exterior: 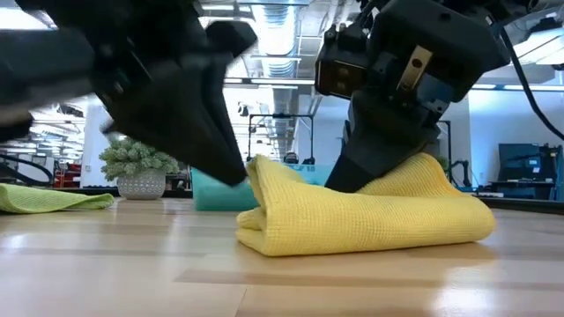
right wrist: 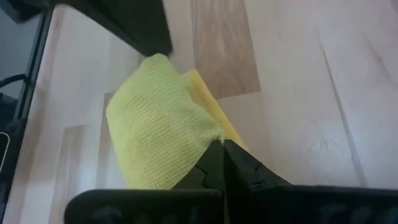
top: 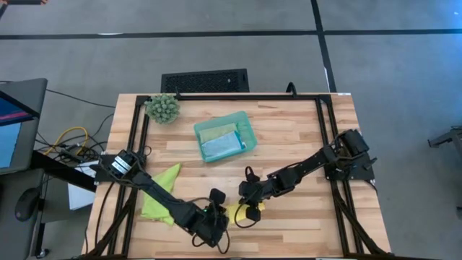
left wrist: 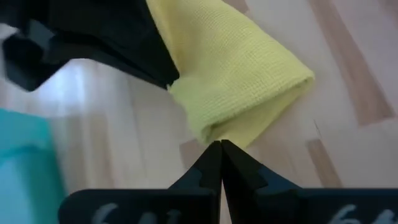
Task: Fold microfiber towels
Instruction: Fold the yellow towel
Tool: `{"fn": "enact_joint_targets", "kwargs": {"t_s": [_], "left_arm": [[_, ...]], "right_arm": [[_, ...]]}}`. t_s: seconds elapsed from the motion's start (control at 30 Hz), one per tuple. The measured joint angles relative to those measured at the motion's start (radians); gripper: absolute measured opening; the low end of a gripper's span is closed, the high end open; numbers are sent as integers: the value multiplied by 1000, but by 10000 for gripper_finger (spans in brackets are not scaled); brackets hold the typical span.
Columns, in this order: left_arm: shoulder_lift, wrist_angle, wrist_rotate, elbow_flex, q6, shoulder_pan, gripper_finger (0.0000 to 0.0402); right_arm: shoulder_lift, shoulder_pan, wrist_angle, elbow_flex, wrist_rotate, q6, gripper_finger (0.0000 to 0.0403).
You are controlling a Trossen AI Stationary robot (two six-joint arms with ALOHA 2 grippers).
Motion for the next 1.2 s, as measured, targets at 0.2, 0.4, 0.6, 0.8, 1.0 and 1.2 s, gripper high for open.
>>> {"fn": "enact_joint_targets", "kwargs": {"t_s": [0.2,0.4,0.6,0.8,1.0,1.2], "left_arm": [[-1,-92,-106,64,-46,-46,0],[-1,71,-9,31,31,-17,0],[-1,132,58,-40,28,28,0],[-1,134,85,-83,-5,44,0],[-1,139,99,-88,-17,43,0],[-1,140,96,-88,-17,43,0]], "right_arm": [[0,0,0,0,-4,0,17],[0,0,3,0,-4,-1,23],[0,0,7,0,3,-32,32],[0,7,5,0,69,-54,61],[-66,0,-112,0,150,-10,103],[-162,42,-314,-1,427,87,104]]}}
